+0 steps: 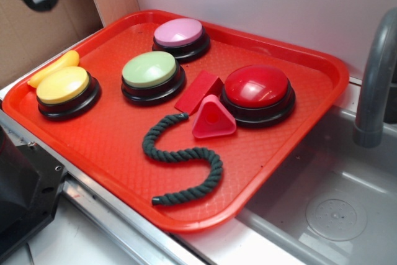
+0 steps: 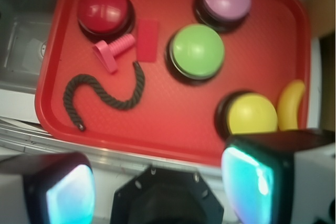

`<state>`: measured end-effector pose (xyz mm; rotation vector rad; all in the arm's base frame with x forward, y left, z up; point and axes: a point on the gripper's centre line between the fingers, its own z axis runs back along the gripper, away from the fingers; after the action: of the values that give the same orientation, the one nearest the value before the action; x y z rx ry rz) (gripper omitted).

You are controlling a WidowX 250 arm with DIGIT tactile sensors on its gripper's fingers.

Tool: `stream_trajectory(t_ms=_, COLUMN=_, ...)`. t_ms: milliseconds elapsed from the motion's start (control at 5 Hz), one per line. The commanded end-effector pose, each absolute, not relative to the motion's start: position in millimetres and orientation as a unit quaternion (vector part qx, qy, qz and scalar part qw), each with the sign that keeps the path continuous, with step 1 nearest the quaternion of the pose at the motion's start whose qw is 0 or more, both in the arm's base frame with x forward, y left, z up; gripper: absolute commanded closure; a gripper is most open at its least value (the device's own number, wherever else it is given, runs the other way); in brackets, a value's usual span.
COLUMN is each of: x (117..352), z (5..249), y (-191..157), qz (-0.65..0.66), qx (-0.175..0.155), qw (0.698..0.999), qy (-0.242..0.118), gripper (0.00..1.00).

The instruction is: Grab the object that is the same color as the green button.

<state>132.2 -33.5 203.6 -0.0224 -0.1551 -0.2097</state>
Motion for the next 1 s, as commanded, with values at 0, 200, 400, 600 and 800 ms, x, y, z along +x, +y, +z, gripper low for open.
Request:
stream_trajectory(t_ms=0, x=151, z=171, y=-59, qz=-0.235, qx=-0.015, qw=0.966, qy=-0.108, gripper=0.0)
stream_trajectory(t_ms=200, x=162, z=149, y=-69, qz=-0.297, qx=-0.029, qw=0.947, qy=-0.116, gripper=0.0)
stream_trajectory(t_ms=400, x=171, z=117, y=-90, qz=-0.345, qx=-0.041, qw=0.931, qy=-0.111, gripper=0.0)
stream_trajectory(t_ms=600, x=173, z=89, y=-105, qz=-0.362, qx=-0.049, qw=0.926, qy=-0.097, gripper=0.0)
stream_trajectory(t_ms=800, x=174, z=69, y=-114, qz=-0.37, qx=-0.064, qw=0.921, qy=-0.1, gripper=0.0)
